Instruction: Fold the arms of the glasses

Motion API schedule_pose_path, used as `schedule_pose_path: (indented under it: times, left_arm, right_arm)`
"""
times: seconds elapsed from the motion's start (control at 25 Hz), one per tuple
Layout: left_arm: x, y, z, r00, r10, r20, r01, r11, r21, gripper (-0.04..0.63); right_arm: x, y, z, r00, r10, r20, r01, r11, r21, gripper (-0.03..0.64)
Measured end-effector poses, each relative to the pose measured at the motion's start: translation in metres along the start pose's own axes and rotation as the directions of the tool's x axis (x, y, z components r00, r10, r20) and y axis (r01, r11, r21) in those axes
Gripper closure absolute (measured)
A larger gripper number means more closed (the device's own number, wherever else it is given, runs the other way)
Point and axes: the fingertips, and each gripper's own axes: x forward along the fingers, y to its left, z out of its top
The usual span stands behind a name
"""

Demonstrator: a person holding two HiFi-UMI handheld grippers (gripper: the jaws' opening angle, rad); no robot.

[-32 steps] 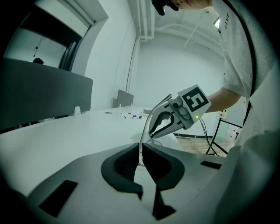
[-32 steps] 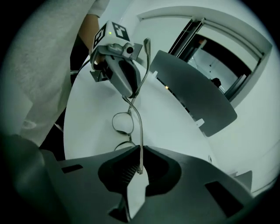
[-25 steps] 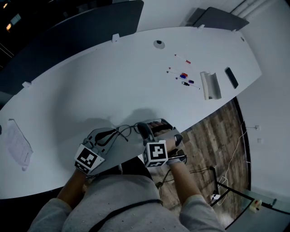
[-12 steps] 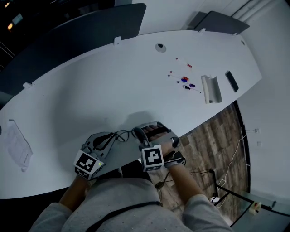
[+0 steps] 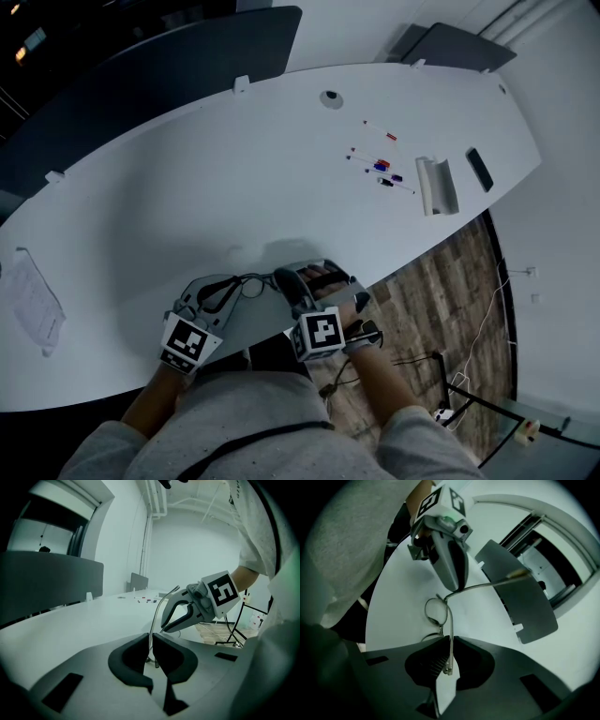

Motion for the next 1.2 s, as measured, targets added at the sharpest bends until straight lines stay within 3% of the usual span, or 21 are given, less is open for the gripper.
schedule_pose_path:
  times: [0.12,0.16,0.24,0.36,0.48,0.56,0.64,0.8,1.04,1.2]
  left_arm:
    - [0.002,0.0,0.0,1.0,-0.004,-0.017,0.004,1.0,0.018,0.56]
    - [0.003,0.0,0.0,1.0,-0.004,-0.021,0.004,1.0,0.026,0.56]
    - [0.003,0.0,0.001,1.0,-0.003,-0.025,0.004,0.999,0.032,0.561]
    - [0.007,0.0,0.004,1.0,-0.003,-0.02,0.003,0.999,0.032,0.561]
    - [0.01,0.003,0.008,1.0,0.009,-0.023,-0.008,0.998,0.056,0.561]
    - [0.014,0.002,0.009,0.999,0.01,-0.031,-0.007,0.997,0.083,0.561]
    - [0.018,-0.002,0.01,0.999,0.002,-0.041,0.003,0.993,0.12,0.561]
    - [0.021,-0.003,0.006,0.997,-0.005,-0.075,0.017,0.987,0.159,0.561]
    - [0.012,0.027,0.025,0.994,0.096,-0.043,-0.092,0.99,0.104,0.558]
    - [0.024,0.023,0.046,0.998,0.058,0.034,-0.06,0.997,0.056,0.56]
  right_arm:
    - [-0.013,-0.001,0.0,0.994,-0.006,0.113,-0.024,0.966,0.259,0.577]
    - [-0.018,-0.001,0.0,0.987,-0.002,0.163,-0.056,0.934,0.353,0.563]
    - [-0.026,0.002,-0.003,0.97,-0.008,0.243,-0.119,0.856,0.504,0.468]
    - [-0.037,0.004,-0.026,0.966,-0.063,0.251,-0.122,0.744,0.657,0.465]
    - [-0.038,0.007,-0.047,0.971,-0.101,0.215,-0.088,0.687,0.721,0.466]
    - [-0.037,0.009,-0.05,0.971,-0.108,0.214,-0.084,0.684,0.725,0.486]
    - [-0.034,0.011,-0.049,0.97,-0.109,0.216,-0.08,0.697,0.712,0.551]
    - [-0.027,0.015,-0.045,0.971,-0.088,0.223,-0.087,0.736,0.671,0.561]
    - [-0.026,0.017,-0.046,0.976,-0.071,0.208,-0.072,0.793,0.606,0.575]
    - [-0.027,0.017,-0.046,0.978,-0.065,0.197,-0.064,0.808,0.586,0.577]
